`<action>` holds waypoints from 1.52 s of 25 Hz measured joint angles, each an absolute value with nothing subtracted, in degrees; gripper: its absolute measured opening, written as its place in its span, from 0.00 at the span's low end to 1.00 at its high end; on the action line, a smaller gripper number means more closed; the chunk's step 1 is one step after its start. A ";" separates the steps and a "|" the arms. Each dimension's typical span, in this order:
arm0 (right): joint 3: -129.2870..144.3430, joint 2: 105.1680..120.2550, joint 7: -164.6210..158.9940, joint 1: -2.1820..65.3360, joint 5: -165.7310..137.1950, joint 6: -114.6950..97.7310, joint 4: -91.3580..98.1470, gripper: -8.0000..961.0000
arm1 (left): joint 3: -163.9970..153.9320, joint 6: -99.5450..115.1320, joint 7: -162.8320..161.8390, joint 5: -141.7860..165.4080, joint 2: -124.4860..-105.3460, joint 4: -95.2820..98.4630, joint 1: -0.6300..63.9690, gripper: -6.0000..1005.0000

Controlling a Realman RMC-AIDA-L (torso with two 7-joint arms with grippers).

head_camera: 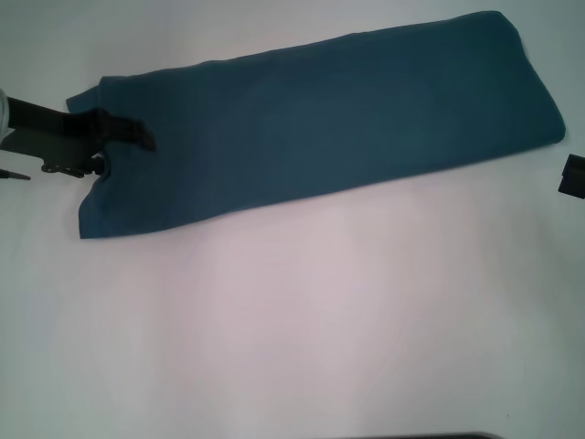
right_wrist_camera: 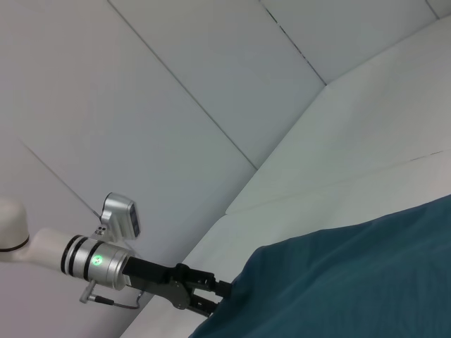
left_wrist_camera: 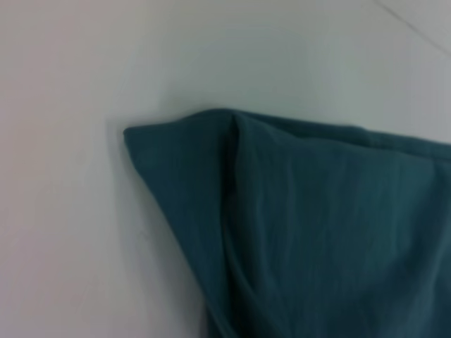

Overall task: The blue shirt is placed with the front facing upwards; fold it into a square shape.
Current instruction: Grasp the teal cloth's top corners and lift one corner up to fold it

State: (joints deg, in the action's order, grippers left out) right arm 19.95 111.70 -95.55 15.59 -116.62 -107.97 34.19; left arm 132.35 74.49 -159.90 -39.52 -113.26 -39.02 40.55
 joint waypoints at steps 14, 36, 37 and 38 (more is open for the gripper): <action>19.65 111.52 -95.84 15.78 -116.63 -108.21 34.07 0.95 | 130.24 78.75 -160.03 -35.24 -114.45 -43.94 41.88 0.57; 19.95 111.26 -97.94 16.48 -116.63 -108.28 34.10 0.95 | 130.92 84.54 -158.48 -31.66 -112.91 -50.00 39.72 0.05; 19.95 111.27 -98.16 16.54 -116.63 -108.27 34.10 0.95 | 130.93 84.63 -158.54 -31.50 -112.72 -50.33 39.33 0.05; 19.95 111.26 -98.39 16.61 -116.63 -108.22 34.10 0.95 | 130.94 84.69 -158.61 -31.33 -112.48 -50.69 38.86 0.05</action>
State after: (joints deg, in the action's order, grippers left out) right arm 19.95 111.26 -98.39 16.61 -116.63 -108.22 34.10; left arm 130.94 84.69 -158.61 -31.33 -112.48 -50.69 38.86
